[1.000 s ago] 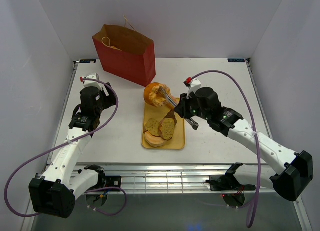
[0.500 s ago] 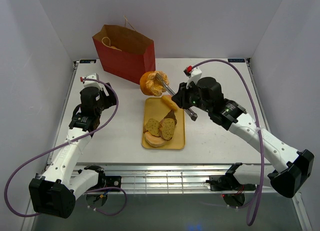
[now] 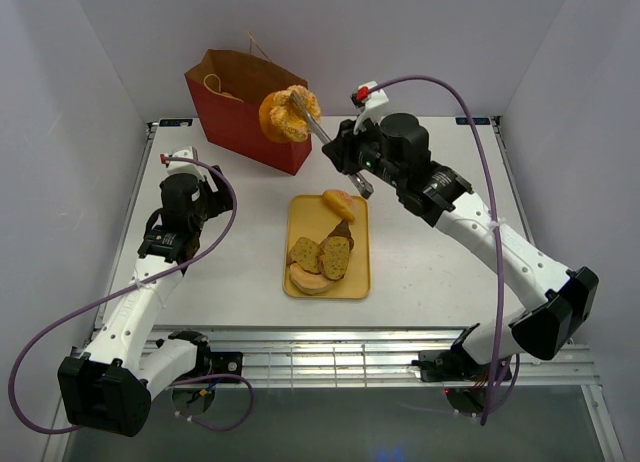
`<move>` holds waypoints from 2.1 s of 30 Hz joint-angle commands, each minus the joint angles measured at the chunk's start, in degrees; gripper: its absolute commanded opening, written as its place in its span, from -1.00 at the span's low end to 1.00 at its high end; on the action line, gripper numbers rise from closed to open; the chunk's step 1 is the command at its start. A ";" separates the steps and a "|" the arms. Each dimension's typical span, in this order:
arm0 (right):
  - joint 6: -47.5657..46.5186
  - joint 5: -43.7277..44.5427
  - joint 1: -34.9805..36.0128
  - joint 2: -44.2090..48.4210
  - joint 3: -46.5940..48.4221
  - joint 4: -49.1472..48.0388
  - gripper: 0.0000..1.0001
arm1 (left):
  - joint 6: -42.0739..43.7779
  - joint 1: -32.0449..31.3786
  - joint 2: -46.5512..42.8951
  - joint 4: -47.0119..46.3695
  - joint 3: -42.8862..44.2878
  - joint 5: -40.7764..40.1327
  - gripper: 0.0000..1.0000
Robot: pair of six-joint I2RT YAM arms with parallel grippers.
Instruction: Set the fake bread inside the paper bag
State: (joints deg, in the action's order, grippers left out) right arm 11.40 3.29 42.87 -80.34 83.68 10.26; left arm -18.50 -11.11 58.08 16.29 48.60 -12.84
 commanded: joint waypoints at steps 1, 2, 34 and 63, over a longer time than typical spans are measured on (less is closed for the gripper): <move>-2.34 1.46 0.19 -2.19 8.15 -8.24 -0.85 | -0.31 -0.31 0.01 -0.39 0.71 0.27 0.81; -2.43 1.63 0.19 -3.06 9.38 -8.59 -0.85 | -0.39 -0.31 0.01 -0.47 0.79 0.53 0.81; 0.29 1.90 -3.32 -37.35 40.25 -17.91 -0.85 | -1.01 -0.31 -1.31 -1.26 0.44 3.52 0.81; 5.74 -5.84 -5.43 -38.76 37.43 -16.77 -0.24 | -1.10 -0.40 -0.60 -1.18 0.36 3.88 0.81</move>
State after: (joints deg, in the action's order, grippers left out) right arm 16.95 -1.74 37.50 -121.34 120.49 -1.96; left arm -19.40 -11.27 58.06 16.23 48.60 -9.58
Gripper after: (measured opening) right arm 0.376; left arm 0.903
